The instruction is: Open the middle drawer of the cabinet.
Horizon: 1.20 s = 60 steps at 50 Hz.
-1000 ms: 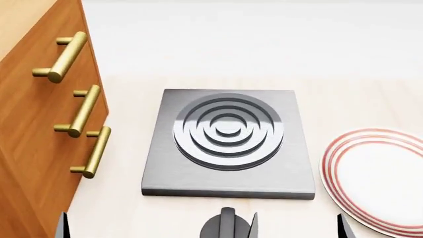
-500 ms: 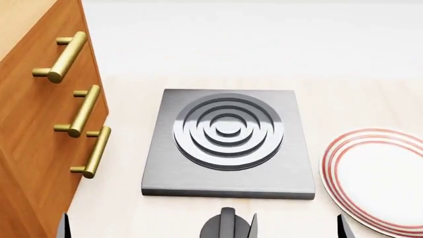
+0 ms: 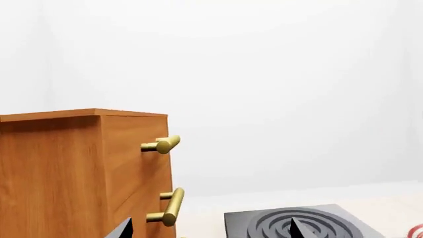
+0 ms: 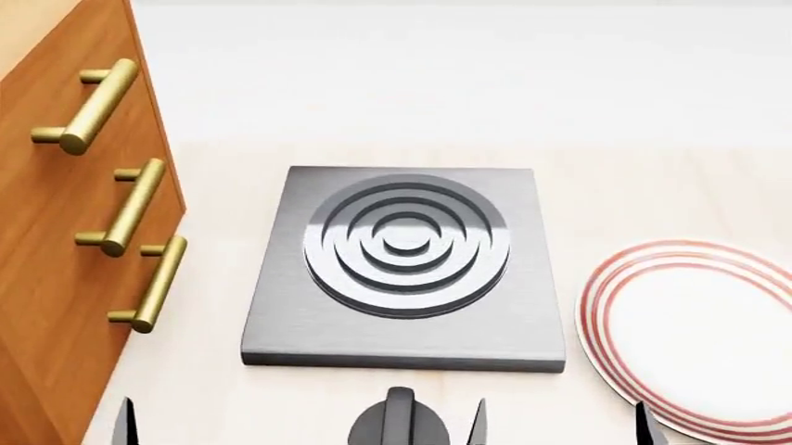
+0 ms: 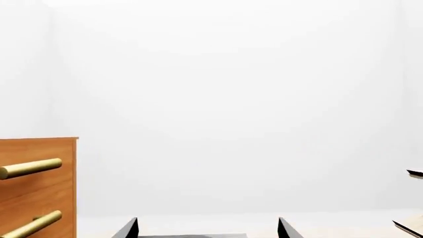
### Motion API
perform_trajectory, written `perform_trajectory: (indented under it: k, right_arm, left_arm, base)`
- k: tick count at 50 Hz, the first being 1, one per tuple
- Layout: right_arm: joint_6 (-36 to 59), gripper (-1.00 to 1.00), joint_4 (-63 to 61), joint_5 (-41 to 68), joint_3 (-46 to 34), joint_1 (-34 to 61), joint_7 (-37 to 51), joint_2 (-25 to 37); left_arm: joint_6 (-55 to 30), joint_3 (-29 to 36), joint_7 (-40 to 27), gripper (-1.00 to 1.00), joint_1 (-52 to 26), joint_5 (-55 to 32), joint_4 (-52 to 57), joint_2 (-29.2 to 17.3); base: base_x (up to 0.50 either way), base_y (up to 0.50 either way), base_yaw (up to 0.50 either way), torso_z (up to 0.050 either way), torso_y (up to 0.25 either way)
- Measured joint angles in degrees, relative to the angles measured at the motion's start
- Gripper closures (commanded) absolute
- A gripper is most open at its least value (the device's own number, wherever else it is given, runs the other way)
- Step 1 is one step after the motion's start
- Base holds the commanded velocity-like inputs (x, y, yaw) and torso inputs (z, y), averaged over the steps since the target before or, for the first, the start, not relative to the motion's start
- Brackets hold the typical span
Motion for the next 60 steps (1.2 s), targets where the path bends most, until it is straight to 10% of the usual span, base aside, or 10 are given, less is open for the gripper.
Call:
perform_trajectory:
  k: [16, 33, 50, 60]
  right_arm:
    - [-0.4, -1.00, 0.2, 1.2, 0.7, 0.2, 0.6, 0.5]
    - [-0.5, -1.00, 0.1, 1.2, 0.3, 0.2, 1.1, 1.1]
    - [-0.4, -1.00, -0.7, 1.0, -0.2, -0.2, 1.6, 1.7]
    - [-0.3, -1.00, -1.1, 0.8, -0.9, -0.3, 1.8, 1.9]
  left_arm:
    - [-26.8, 18.1, 6.9, -1.00, -26.9, 25.3, -4.9, -0.6]
    - [-32.9, 32.2, 14.2, -1.00, -53.5, 37.0, -33.2, 1.7]
    - [-30.6, 37.1, 11.9, -1.00, -68.6, 36.4, -69.6, 9.5]
    - [-29.0, 50.3, 3.6, -1.00, -76.3, 18.9, -87.7, 12.2]
  base:
    - [0.00, 0.00, 0.00, 0.000, 0.000]
    - [0.00, 0.00, 0.00, 0.000, 0.000]
    - [0.00, 0.00, 0.00, 0.000, 0.000]
    - [0.00, 0.00, 0.00, 0.000, 0.000]
